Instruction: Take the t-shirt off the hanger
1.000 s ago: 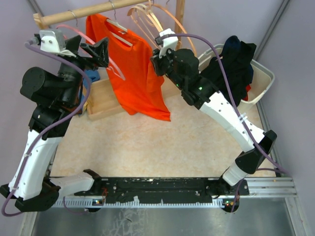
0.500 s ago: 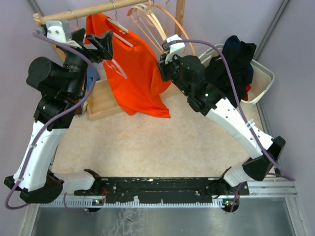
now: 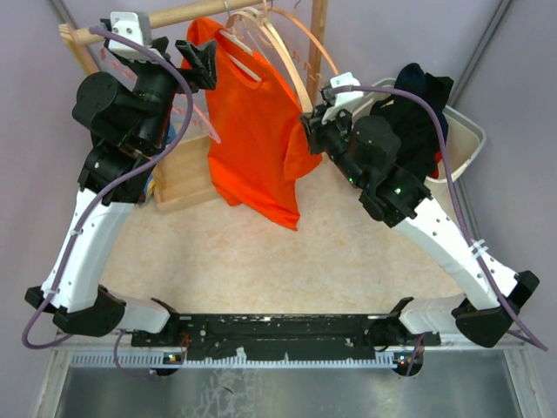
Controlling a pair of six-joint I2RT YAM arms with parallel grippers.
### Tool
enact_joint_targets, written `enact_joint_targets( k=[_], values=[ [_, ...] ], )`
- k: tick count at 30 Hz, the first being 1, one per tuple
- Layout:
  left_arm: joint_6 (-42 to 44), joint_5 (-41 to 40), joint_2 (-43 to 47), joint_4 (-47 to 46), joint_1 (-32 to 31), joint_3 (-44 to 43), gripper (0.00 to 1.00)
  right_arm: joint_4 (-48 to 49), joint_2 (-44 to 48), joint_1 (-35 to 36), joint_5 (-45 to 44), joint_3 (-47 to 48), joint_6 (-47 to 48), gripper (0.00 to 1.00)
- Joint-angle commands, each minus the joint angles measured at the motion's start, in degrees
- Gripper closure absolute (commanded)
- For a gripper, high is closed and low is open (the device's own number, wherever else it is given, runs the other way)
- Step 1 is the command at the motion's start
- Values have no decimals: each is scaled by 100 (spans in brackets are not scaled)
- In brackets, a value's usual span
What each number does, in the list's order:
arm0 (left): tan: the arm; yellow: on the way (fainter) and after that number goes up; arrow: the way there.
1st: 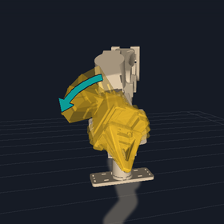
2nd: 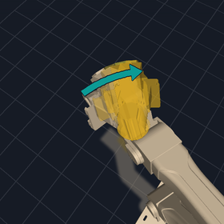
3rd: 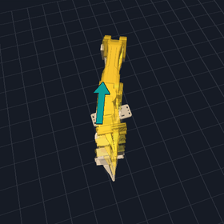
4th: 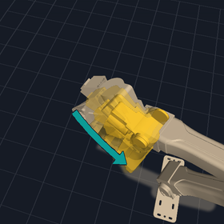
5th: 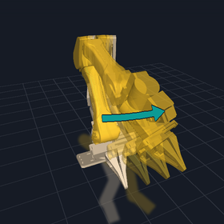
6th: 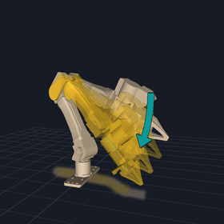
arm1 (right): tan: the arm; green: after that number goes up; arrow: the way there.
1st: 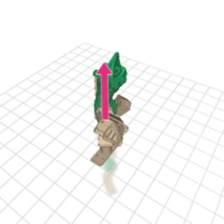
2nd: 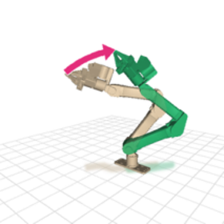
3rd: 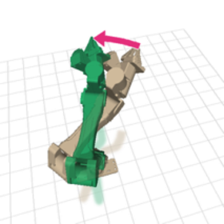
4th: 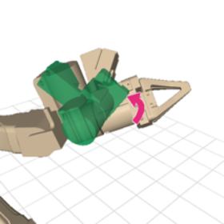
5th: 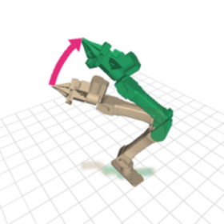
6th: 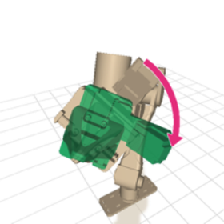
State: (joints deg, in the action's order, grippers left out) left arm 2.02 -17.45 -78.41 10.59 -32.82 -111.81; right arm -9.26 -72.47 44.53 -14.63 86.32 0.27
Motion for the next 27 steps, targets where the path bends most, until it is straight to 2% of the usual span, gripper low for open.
enact_joint_targets(
  k=[1, 13, 27],
  values=[
    [101, -89, -112, 45, -14, -244, 1, 121, 343, -24, -175, -46, 29, 100],
    [430, -378, -521, -97, -6, -295, 2, 137, 453, -24, -80, -28, 21, 100],
    [230, -145, -1080, -57, 21, -661, 1, 144, 609, -23, 24, -134, 44, 100]
  ],
)
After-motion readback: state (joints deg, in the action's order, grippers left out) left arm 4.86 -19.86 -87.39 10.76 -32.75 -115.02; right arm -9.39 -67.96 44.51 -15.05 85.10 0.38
